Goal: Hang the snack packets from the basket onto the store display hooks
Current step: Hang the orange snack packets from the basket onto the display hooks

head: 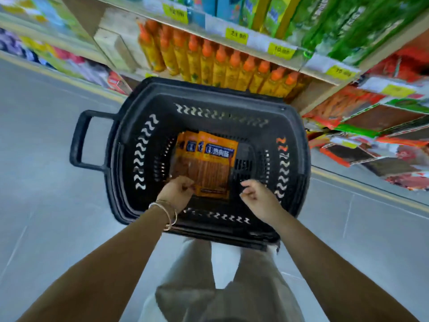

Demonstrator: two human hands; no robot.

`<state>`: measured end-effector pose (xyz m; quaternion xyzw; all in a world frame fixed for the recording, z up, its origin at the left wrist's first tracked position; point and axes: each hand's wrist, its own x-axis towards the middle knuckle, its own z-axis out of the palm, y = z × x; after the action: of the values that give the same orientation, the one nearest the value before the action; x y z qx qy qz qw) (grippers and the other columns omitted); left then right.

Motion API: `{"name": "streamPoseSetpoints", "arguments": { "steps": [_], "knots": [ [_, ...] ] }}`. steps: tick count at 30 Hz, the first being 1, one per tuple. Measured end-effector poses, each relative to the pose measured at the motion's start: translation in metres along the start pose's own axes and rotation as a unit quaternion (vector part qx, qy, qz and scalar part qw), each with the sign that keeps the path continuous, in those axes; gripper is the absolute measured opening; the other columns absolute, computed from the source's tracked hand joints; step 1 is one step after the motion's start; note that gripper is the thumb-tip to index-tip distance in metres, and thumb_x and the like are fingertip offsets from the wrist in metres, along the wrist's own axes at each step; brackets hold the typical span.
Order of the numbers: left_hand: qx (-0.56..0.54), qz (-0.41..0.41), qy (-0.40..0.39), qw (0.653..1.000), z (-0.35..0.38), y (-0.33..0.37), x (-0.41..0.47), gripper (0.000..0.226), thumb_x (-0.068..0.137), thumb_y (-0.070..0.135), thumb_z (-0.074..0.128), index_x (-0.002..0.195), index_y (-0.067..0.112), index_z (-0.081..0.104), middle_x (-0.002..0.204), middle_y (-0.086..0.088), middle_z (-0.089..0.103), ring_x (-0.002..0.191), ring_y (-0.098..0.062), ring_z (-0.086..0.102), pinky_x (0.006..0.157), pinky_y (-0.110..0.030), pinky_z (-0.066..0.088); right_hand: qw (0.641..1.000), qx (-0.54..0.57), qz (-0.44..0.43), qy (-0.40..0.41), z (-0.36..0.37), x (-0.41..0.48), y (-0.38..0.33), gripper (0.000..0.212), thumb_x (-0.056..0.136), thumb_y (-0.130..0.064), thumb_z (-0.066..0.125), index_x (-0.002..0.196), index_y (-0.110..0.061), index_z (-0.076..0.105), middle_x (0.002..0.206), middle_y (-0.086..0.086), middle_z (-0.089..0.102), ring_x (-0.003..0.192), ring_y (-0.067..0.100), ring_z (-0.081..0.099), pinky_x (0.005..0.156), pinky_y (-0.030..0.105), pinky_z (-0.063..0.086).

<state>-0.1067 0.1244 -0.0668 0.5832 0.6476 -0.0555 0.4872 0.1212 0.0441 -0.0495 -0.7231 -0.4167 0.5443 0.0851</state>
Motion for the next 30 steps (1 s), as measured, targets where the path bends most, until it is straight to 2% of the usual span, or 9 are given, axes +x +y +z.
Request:
{"name": "streamPoseSetpoints", "arguments": {
  "steps": [4,6,8,12,15,19,22,27,30],
  "knots": [
    [0.011,-0.018,-0.029,0.999,-0.006,-0.018,0.046,0.024,0.091,0.016,0.050,0.113,0.019,0.060,0.102,-0.002,0.062,0.079,-0.016,0.055,0.069,-0.021,0.040,0.994,0.064,0.091,-0.015,0.035,0.062,0.000,0.040,0.097,-0.027,0.052,0.134,-0.019,0.041,0.125,0.004,0.051,0.095,0.016,0.053,0.079,0.029,0.040],
    [0.006,-0.032,-0.035,0.999,0.000,-0.029,0.067,0.021,0.091,0.017,0.051,0.108,0.023,0.060,0.092,0.001,0.060,0.068,-0.011,0.053,0.061,-0.022,0.039,0.991,0.052,0.119,-0.005,0.053,0.091,0.013,0.046,0.096,-0.027,0.052,0.139,-0.017,0.038,0.134,0.006,0.048,0.110,0.021,0.053,0.086,0.031,0.041],
    [-0.003,-0.046,-0.049,0.998,0.010,-0.043,0.085,0.018,0.090,0.018,0.052,0.106,0.024,0.060,0.092,0.004,0.058,0.074,-0.011,0.055,0.067,-0.022,0.042,0.991,0.030,0.130,0.019,0.068,0.116,0.030,0.049,0.095,-0.026,0.055,0.140,-0.014,0.040,0.138,0.008,0.047,0.120,0.023,0.050,0.095,0.032,0.042],
    [-0.009,-0.068,-0.103,0.992,0.031,-0.072,0.119,0.023,0.090,0.017,0.053,0.112,0.015,0.060,0.109,-0.004,0.061,0.094,-0.015,0.055,0.079,-0.020,0.039,0.990,0.018,0.125,0.068,0.090,0.162,0.059,0.039,0.093,-0.029,0.057,0.129,-0.016,0.053,0.119,0.009,0.063,0.096,0.020,0.060,0.075,0.024,0.041],
    [-0.015,-0.097,-0.097,0.990,0.043,-0.088,0.144,0.024,0.090,0.015,0.052,0.112,0.014,0.060,0.115,-0.008,0.061,0.098,-0.019,0.057,0.082,-0.023,0.042,0.986,-0.005,0.107,0.125,0.103,0.193,0.077,0.037,0.093,-0.030,0.054,0.129,-0.020,0.053,0.121,0.009,0.061,0.106,0.027,0.059,0.079,0.026,0.042],
    [-0.063,-0.158,-0.013,0.985,0.047,-0.098,0.170,0.026,0.093,0.013,0.047,0.112,0.003,0.062,0.121,-0.015,0.061,0.112,-0.030,0.055,0.090,-0.025,0.039,0.980,-0.030,0.159,0.116,0.127,0.226,0.081,0.061,0.098,-0.044,0.037,0.151,-0.022,0.016,0.156,0.009,0.017,0.140,0.030,0.022,0.109,0.039,0.027],
    [-0.098,-0.193,0.022,0.976,0.041,-0.100,0.183,0.030,0.094,0.021,0.042,0.107,0.006,0.065,0.112,-0.017,0.065,0.101,-0.033,0.061,0.090,-0.035,0.049,0.978,0.013,0.190,0.083,0.152,0.236,0.067,0.071,0.098,-0.052,0.030,0.151,-0.020,-0.005,0.159,0.005,-0.008,0.146,0.028,-0.001,0.116,0.041,0.010],
    [-0.122,-0.213,0.026,0.969,0.035,-0.099,0.184,0.033,0.093,0.031,0.044,0.095,0.009,0.069,0.095,-0.013,0.069,0.085,-0.030,0.065,0.082,-0.043,0.055,0.971,0.081,0.178,0.139,0.158,0.237,0.061,0.071,0.084,-0.058,0.056,0.142,-0.029,0.030,0.148,0.008,0.018,0.136,0.031,0.021,0.110,0.043,0.024],
    [-0.129,-0.212,0.022,0.968,0.033,-0.096,0.182,0.032,0.092,0.028,0.044,0.097,0.009,0.070,0.097,-0.013,0.069,0.089,-0.032,0.065,0.083,-0.045,0.054,0.946,0.198,0.226,0.122,0.145,0.245,0.066,0.089,0.069,-0.055,0.075,0.139,-0.028,0.025,0.140,0.009,0.029,0.129,0.030,0.034,0.109,0.040,0.031]
  ]
}}
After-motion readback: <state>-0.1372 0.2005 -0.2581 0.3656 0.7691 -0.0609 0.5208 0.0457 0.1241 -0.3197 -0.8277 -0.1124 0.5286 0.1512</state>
